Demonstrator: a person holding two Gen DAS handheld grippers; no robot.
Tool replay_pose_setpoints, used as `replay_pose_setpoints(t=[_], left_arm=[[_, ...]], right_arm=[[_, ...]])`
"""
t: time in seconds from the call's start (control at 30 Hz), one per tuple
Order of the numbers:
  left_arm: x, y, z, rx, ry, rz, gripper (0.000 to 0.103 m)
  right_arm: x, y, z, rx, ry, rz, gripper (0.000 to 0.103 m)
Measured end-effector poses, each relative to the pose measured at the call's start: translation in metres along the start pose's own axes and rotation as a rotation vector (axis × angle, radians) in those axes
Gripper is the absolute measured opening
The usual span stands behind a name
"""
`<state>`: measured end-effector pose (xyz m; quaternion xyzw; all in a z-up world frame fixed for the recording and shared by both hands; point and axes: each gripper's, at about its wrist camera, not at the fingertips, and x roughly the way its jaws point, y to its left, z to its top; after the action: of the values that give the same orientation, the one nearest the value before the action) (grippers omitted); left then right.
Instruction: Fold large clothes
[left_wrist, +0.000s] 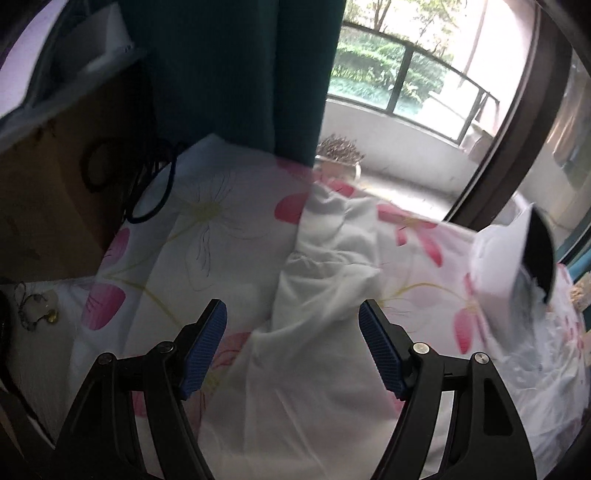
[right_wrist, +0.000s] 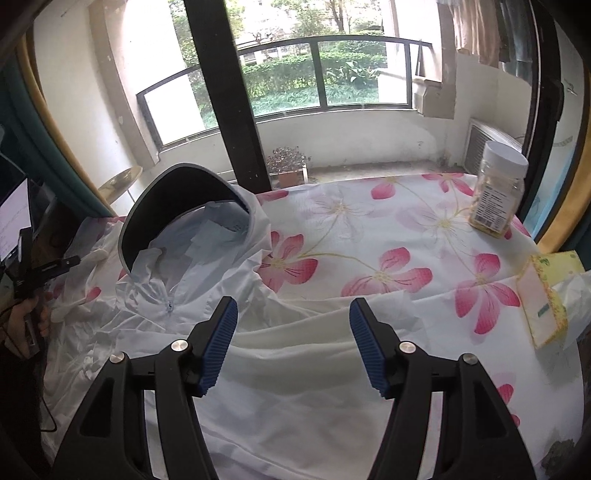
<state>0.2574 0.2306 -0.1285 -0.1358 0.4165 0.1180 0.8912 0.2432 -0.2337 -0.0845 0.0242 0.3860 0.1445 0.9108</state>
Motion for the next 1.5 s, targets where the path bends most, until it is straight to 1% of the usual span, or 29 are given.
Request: replay_pose_setpoints(t=[0.07, 0.1, 0.13, 0.23, 0.27, 0.3, 0.33, 0.37, 0.4, 0.53, 0.57, 0.63, 0.8, 0.9, 1.1, 1.2, 1.33, 1.4, 1.5], left_arm=[[0.01, -0.001, -0.002, 0.023, 0.023, 0.021, 0.076], [0.014, -0.002, -0.002, 0.031, 0.036, 0.027, 0.068], [0.018, -0.002, -0.003, 0.038, 0.048, 0.033, 0.064], [0.02, -0.007, -0.006, 0.074, 0.052, 0.051, 0.057], [0.021, -0.007, -0.006, 0.078, 0.051, 0.053, 0.047], [0.021, -0.007, -0.006, 0.08, 0.051, 0.055, 0.032], [0.021, -0.005, -0.006, 0.074, 0.053, 0.05, 0.024], [0.02, -0.003, -0.005, 0.057, 0.05, 0.035, 0.011], [0.017, -0.001, -0.005, 0.041, 0.043, 0.021, 0.007], [-0.011, 0.002, 0.0, 0.005, -0.047, -0.029, 0.007], [-0.024, -0.001, 0.002, 0.005, -0.082, -0.05, 0.007], [-0.039, -0.008, 0.004, 0.018, -0.121, -0.071, 0.007], [-0.076, -0.039, 0.006, 0.075, -0.174, -0.137, 0.007], [-0.099, -0.063, 0.006, 0.111, -0.215, -0.172, 0.007], [-0.144, -0.112, -0.005, 0.194, -0.288, -0.252, 0.007], [-0.161, -0.137, -0.016, 0.238, -0.289, -0.295, 0.007], [-0.168, -0.175, -0.032, 0.303, -0.269, -0.343, 0.007], [-0.167, -0.194, -0.042, 0.32, -0.24, -0.38, 0.007], [-0.158, -0.22, -0.06, 0.346, -0.172, -0.446, 0.007]], right_arm=[[0.002, 0.002, 0.001, -0.003, 0.004, 0.006, 0.063], [0.003, 0.003, 0.001, -0.003, 0.007, 0.007, 0.063], [0.005, 0.003, 0.001, -0.002, 0.011, 0.008, 0.063], [0.008, 0.004, 0.001, 0.004, 0.018, 0.018, 0.063], [0.009, 0.004, 0.001, 0.006, 0.018, 0.021, 0.063], [0.009, 0.003, 0.001, 0.009, 0.017, 0.024, 0.063], [0.009, 0.003, 0.001, 0.012, 0.017, 0.027, 0.063], [0.008, 0.003, 0.002, 0.014, 0.016, 0.03, 0.063], [0.007, 0.003, 0.002, 0.016, 0.014, 0.033, 0.063], [-0.001, 0.002, 0.002, 0.015, 0.001, 0.041, 0.063], [-0.003, 0.001, 0.002, 0.016, -0.003, 0.042, 0.063], [-0.009, -0.001, 0.001, 0.02, -0.012, 0.045, 0.063], [-0.025, -0.009, -0.005, 0.037, -0.038, 0.06, 0.063], [-0.035, -0.016, -0.011, 0.048, -0.049, 0.071, 0.063], [-0.054, -0.031, -0.026, 0.071, -0.072, 0.09, 0.063], [-0.062, -0.039, -0.033, 0.085, -0.086, 0.095, 0.063], [-0.072, -0.051, -0.042, 0.104, -0.102, 0.096, 0.063], [-0.076, -0.057, -0.046, 0.114, -0.109, 0.097, 0.063], [-0.08, -0.064, -0.053, 0.133, -0.114, 0.098, 0.063]])
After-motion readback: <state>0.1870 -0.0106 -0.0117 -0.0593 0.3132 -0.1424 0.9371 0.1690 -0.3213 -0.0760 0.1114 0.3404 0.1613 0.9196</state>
